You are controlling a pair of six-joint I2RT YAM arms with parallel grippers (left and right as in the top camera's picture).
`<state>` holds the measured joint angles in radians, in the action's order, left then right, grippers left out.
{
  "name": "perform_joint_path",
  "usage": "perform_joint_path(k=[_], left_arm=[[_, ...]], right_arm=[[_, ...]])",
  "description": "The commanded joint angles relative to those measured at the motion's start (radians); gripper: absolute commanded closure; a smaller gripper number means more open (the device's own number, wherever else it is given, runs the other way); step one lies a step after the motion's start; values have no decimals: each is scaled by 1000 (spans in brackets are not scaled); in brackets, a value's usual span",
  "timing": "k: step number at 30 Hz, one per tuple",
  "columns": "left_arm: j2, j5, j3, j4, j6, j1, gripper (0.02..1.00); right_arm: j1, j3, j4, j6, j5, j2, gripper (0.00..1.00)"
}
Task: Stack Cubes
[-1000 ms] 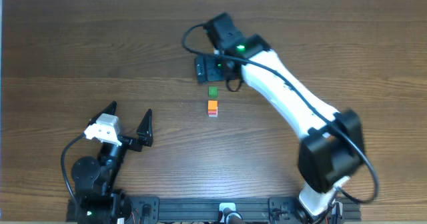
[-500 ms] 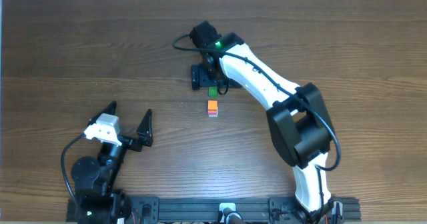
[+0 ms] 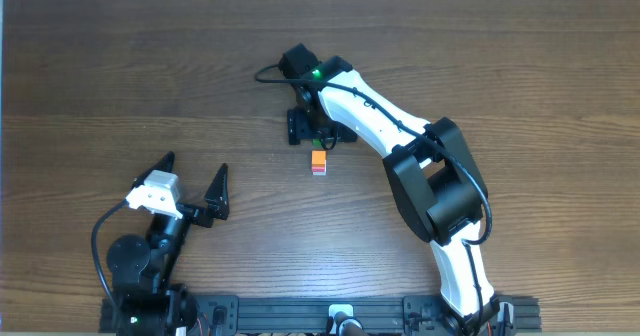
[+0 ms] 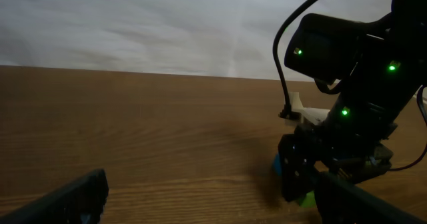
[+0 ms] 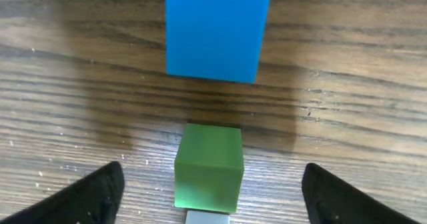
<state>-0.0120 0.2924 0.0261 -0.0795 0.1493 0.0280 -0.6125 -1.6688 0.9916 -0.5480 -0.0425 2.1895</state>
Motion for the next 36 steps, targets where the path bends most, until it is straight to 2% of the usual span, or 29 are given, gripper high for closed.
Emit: perform_joint_path(k=[1, 3, 5, 9, 11, 15, 17, 23, 26, 31, 36], left_arm=[[7, 10, -7, 2, -15, -4, 20], [7, 10, -7, 2, -15, -4, 23], [7, 10, -7, 2, -15, -4, 20], [7, 10, -7, 2, -15, -4, 23], [7, 10, -7, 2, -15, -4, 23], [7, 10, -7, 2, -15, -4, 20], [7, 10, -7, 2, -15, -4, 20], [7, 10, -7, 2, -15, -4, 20], [7, 10, -7, 2, -15, -4, 20], [7, 10, -7, 2, -15, -4, 23], [7, 10, -7, 2, -15, -4, 20]], right_arm=[[-6, -19, 0, -5, 7, 13, 253], [-6, -20, -1, -5, 7, 14, 283], [-6, -20, -1, -5, 7, 14, 362], [-6, -19, -4, -5, 7, 14, 378], [-6, -20, -5, -5, 7, 14, 435], [-8, -20, -7, -4, 7, 14, 481], [-9, -19, -10, -4, 7, 14, 546], [-10, -20, -12, -4, 7, 14, 562], [-10, -20, -12, -5, 7, 14, 638], [-10, -20, -12, -5, 7, 14, 649], [-10, -20, -12, -5, 8, 14, 722]])
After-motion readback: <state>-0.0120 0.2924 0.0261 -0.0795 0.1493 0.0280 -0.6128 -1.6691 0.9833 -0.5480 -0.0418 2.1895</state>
